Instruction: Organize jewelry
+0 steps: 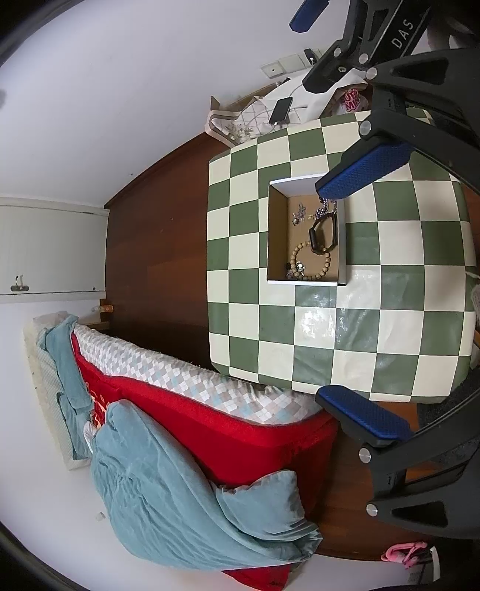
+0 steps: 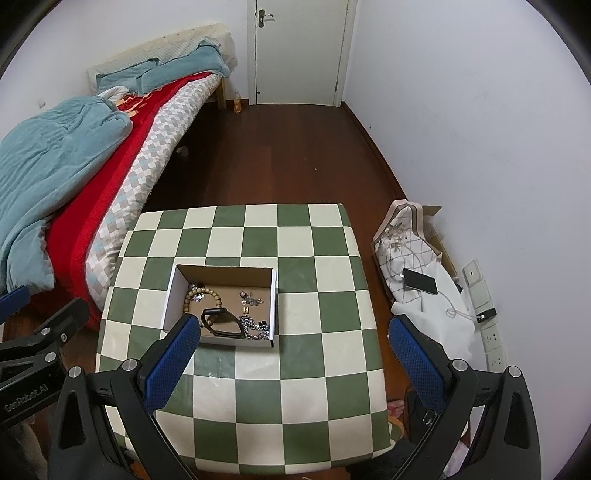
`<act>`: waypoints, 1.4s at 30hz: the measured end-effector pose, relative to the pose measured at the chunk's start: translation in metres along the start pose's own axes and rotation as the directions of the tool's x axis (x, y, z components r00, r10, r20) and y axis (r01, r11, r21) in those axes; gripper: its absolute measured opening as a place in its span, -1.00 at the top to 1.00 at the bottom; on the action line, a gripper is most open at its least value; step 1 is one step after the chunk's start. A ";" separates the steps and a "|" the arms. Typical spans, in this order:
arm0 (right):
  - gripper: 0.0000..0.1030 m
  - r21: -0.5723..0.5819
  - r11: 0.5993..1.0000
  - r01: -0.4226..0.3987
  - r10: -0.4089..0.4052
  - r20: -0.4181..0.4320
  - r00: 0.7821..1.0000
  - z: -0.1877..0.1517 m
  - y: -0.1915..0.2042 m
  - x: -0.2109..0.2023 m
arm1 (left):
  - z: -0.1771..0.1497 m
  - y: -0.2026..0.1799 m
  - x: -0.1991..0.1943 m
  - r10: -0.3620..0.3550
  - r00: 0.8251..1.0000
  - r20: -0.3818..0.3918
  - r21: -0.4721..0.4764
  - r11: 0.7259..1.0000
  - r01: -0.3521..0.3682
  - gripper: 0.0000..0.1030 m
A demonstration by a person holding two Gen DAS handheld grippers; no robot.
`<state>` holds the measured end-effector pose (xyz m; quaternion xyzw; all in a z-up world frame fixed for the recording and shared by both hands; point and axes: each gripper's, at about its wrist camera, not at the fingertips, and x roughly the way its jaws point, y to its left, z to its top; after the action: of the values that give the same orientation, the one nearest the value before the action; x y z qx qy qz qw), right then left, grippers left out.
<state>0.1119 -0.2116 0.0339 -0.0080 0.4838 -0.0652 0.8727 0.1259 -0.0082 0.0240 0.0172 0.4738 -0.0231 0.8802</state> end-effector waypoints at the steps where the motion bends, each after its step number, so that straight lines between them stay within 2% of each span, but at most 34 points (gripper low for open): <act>1: -1.00 0.000 1.000 -0.001 0.001 -0.001 1.000 0.000 0.000 0.000 | 0.000 0.000 -0.001 0.000 1.000 0.001 0.000 1.000 0.000 -1.00; 42: -1.00 0.002 1.000 -0.016 0.016 0.009 1.000 -0.002 -0.002 -0.015 | 0.000 -0.005 -0.020 0.003 1.000 0.030 0.020 1.000 -0.004 -1.00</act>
<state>0.1024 -0.2112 0.0460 -0.0033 0.4800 -0.0586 0.8753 0.1144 -0.0124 0.0410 0.0266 0.4601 -0.0267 0.8871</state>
